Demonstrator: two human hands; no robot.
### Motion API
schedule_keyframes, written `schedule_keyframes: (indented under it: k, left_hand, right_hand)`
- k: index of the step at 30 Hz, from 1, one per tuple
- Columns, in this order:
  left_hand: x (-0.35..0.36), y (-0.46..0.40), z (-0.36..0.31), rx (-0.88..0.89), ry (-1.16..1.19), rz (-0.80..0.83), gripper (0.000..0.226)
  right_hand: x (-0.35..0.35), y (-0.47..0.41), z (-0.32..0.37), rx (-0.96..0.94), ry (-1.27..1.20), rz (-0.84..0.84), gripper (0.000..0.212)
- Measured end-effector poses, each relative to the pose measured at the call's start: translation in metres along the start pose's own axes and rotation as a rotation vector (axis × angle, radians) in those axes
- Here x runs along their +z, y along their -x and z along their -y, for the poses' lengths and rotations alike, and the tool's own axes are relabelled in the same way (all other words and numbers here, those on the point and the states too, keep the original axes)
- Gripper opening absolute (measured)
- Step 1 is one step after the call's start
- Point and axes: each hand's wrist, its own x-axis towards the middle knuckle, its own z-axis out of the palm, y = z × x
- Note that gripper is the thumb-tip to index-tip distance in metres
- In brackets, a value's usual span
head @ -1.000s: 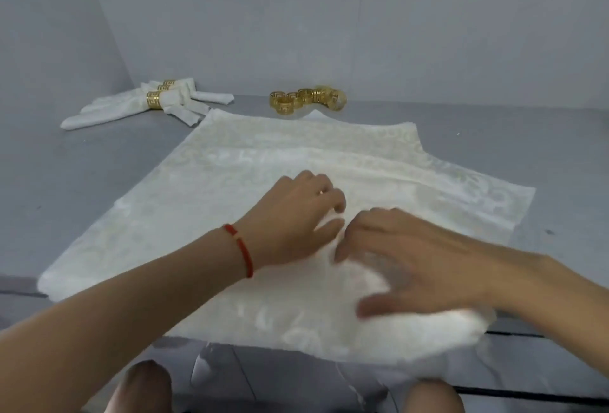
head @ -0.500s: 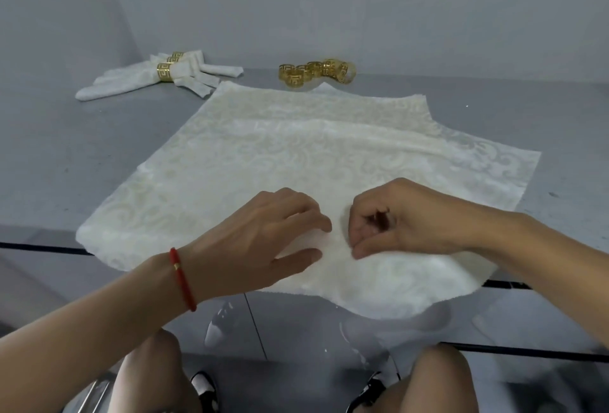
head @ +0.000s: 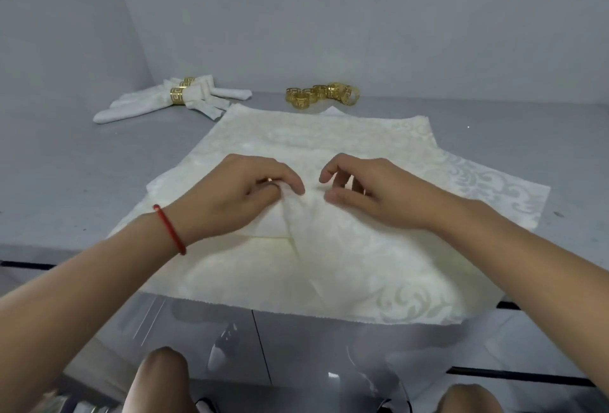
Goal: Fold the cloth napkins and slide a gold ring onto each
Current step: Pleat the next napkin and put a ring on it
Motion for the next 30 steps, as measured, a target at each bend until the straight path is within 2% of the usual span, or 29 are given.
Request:
schedule_keyframes:
  k: [4, 7, 11, 13, 17, 20, 23, 25, 27, 30]
  left_hand:
    - [0.011, -0.03, 0.018, -0.282, 0.0, -0.031, 0.022]
    - [0.015, -0.052, 0.028, -0.401, 0.044, -0.008, 0.029]
    - [0.02, -0.066, 0.034, -0.55, 0.222, -0.086, 0.032]
    - [0.024, -0.068, 0.039, -0.548, 0.211, -0.123, 0.04]
    - [0.031, -0.065, 0.05, -0.478, 0.236, -0.193, 0.043]
    - [0.036, -0.064, 0.061, -0.482, 0.242, -0.22, 0.042]
    - [0.039, -0.07, 0.071, -0.499, 0.191, -0.223, 0.041]
    - [0.04, -0.074, 0.077, -0.482, 0.179, -0.2, 0.038]
    - [0.04, -0.082, 0.085, -0.444, 0.087, -0.183, 0.036]
    - [0.037, -0.101, 0.097, -0.392, -0.129, -0.215, 0.031]
  right_hand:
    - [0.002, 0.014, -0.004, -0.058, 0.129, -0.012, 0.048]
    - [0.003, 0.019, -0.017, -0.069, 0.21, 0.062, 0.066]
    - [0.001, 0.018, -0.034, -0.019, 0.193, 0.092, 0.061]
    - [-0.001, 0.016, -0.04, 0.002, 0.164, 0.071, 0.055]
    - [-0.01, 0.014, -0.041, 0.081, -0.066, 0.09, 0.083]
    - [-0.015, 0.014, -0.04, 0.133, -0.222, 0.139, 0.079]
    - [-0.018, 0.014, -0.045, 0.176, -0.236, 0.18, 0.096]
    - [-0.02, 0.009, -0.048, 0.132, -0.163, 0.129, 0.082]
    - [-0.024, -0.004, -0.054, 0.062, -0.13, -0.007, 0.058]
    - [-0.038, -0.03, -0.069, 0.155, -0.201, -0.179, 0.038]
